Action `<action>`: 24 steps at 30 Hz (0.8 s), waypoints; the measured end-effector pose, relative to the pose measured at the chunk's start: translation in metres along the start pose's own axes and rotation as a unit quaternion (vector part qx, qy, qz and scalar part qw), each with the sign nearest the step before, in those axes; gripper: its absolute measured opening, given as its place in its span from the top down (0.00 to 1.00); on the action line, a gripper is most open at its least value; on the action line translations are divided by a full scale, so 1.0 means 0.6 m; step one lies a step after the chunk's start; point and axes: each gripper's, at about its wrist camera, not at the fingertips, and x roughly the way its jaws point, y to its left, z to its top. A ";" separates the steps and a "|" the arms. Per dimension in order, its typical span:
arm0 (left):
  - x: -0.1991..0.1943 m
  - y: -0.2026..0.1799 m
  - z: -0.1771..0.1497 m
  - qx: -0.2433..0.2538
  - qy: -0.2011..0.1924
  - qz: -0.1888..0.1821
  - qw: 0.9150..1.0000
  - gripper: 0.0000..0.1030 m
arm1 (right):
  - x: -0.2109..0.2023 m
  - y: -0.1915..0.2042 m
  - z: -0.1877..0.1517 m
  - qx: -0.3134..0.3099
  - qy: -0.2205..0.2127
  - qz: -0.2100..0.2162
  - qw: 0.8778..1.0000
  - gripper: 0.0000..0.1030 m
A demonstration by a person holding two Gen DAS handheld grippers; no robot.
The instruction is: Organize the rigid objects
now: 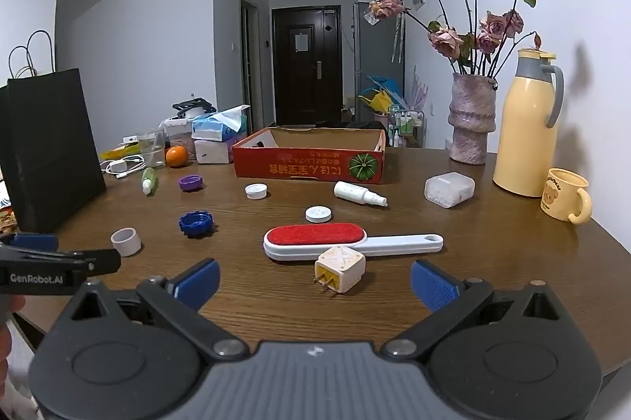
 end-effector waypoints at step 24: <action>-0.008 0.000 0.000 0.007 -0.010 0.006 1.000 0.00 | 0.001 0.001 0.001 0.000 0.003 -0.002 1.000 0.00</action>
